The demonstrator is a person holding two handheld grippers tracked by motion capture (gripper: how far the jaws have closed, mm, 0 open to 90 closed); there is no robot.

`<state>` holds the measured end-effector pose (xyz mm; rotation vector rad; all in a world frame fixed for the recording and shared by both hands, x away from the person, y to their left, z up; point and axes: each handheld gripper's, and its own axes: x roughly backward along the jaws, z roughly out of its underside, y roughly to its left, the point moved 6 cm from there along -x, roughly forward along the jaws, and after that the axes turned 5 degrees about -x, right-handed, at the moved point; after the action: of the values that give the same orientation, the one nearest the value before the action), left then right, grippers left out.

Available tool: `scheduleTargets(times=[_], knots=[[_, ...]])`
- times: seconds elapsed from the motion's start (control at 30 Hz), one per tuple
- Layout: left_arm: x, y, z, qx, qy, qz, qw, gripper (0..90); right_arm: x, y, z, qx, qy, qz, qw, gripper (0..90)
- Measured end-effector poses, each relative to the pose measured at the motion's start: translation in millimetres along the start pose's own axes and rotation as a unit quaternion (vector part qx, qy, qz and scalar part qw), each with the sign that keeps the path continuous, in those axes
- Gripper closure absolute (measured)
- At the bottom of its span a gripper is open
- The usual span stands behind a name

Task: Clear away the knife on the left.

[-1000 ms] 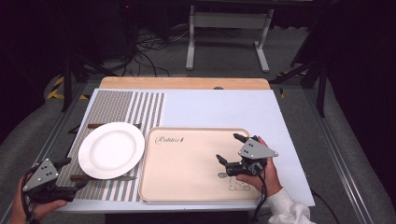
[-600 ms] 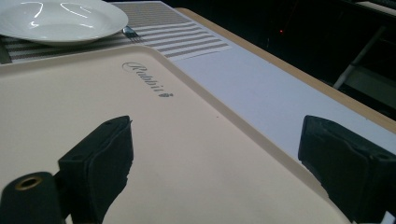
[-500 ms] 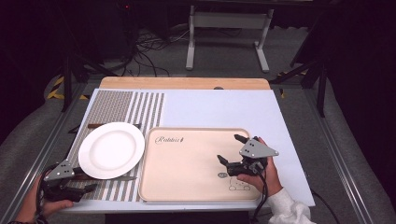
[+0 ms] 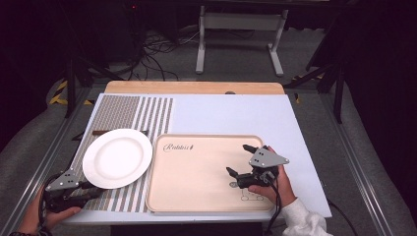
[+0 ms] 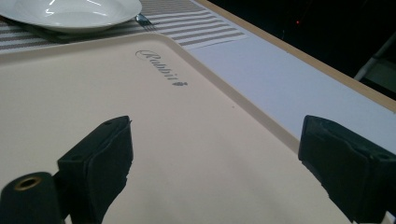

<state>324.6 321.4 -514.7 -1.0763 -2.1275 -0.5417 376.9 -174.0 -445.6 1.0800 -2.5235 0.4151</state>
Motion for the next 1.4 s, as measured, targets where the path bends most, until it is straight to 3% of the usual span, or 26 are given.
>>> scheduleTargets(times=[0.1, 0.17, 0.3, 0.5, 0.53, 0.6, 0.67, 0.77, 0.87, 1.03, 1.4], knots=[[0.1, -1.1, 0.0, -0.002, 0.000, -0.001, 1.0000, 60.9, -2.0, 1.3, 2.1, 0.006, 0.009, -0.002, 0.9999, 11.4], [0.7, -3.3, -0.2, -0.018, -0.001, 0.004, 0.9998, 71.6, -3.0, 2.6, 2.9, 0.011, 0.014, -0.003, 0.9998, 11.5], [0.8, -6.1, -0.7, -0.022, 0.002, 0.007, 0.9997, 74.8, -4.1, 3.8, 3.5, 0.014, 0.017, -0.007, 0.9997, 11.5], [1.7, -9.2, -2.0, -0.048, 0.008, 0.010, 0.9988, 76.7, -6.8, 4.3, 5.1, 0.015, 0.025, -0.012, 0.9995, 11.6], [3.7, -11.7, -1.9, -0.059, 0.010, 0.020, 0.9980, 76.7, -7.3, 4.7, 5.4, 0.017, 0.028, -0.012, 0.9994, 11.6], [5.4, -15.2, 0.0, -0.064, 0.009, 0.032, 0.9974, 76.7, -7.9, 4.8, 6.0, 0.018, 0.030, -0.013, 0.9993, 11.6], [8.4, -18.7, 2.6, -0.071, 0.008, 0.033, 0.9969, 76.7, -8.1, 4.9, 6.8, 0.018, 0.033, -0.015, 0.9992, 11.6], [12.5, -23.1, 5.5, -0.072, -0.003, 0.037, 0.9967, 76.8, -9.2, 5.0, 7.8, 0.019, 0.038, -0.015, 0.9990, 11.6], [21.9, -29.4, 8.6, -0.077, -0.020, 0.029, 0.9964, 76.9, -10.0, 6.1, 8.2, 0.022, 0.040, -0.017, 0.9988, 11.6], [30.3, -41.3, 3.5, -0.098, -0.033, 0.025, 0.9943, 76.8, -13.0, 7.8, 8.5, 0.026, 0.047, -0.018, 0.9984, 11.5], [42.4, -54.0, -18.8, -0.114, -0.088, 0.023, 0.9893, 76.8, -14.8, 10.4, 10.2, 0.029, 0.054, -0.033, 0.9976, 11.4]])
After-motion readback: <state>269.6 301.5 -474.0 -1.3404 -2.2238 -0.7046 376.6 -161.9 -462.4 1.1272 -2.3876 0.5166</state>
